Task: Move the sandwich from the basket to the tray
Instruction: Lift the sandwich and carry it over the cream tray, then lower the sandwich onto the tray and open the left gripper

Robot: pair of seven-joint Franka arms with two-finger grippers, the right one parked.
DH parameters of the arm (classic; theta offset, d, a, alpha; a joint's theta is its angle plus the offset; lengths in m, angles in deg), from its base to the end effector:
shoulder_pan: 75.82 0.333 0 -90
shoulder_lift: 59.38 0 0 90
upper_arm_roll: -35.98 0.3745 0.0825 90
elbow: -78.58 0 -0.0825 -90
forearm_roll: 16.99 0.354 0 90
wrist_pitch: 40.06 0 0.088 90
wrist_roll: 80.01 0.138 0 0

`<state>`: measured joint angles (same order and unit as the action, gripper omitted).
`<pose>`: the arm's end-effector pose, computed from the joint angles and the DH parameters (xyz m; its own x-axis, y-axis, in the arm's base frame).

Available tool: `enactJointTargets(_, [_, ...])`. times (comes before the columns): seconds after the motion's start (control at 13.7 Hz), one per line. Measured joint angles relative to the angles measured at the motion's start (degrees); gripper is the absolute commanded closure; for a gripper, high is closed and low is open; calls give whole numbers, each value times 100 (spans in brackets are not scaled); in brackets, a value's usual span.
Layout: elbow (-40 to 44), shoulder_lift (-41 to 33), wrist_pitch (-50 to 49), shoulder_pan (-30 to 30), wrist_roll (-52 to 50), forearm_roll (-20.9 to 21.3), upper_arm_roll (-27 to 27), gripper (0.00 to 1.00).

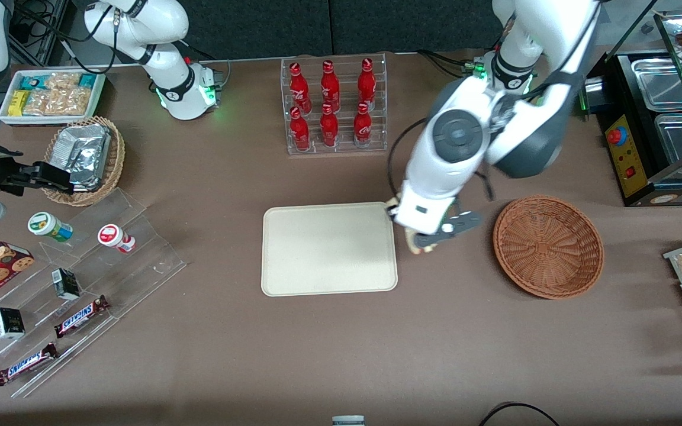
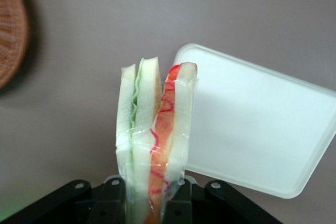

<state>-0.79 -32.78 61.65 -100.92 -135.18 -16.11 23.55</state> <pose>0.5581 -0.3900 0.4743 0.9429 0.3165 -0.1037 0.3176 -0.9482 -0.0062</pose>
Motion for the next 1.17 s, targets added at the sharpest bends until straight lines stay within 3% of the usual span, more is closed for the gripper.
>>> enactJointTargets(0.36, [892,1175,422,-598,704,7,5,91])
enactJointTargets(1.17, [1360,2714,1920,-1103,1168,198,23,91])
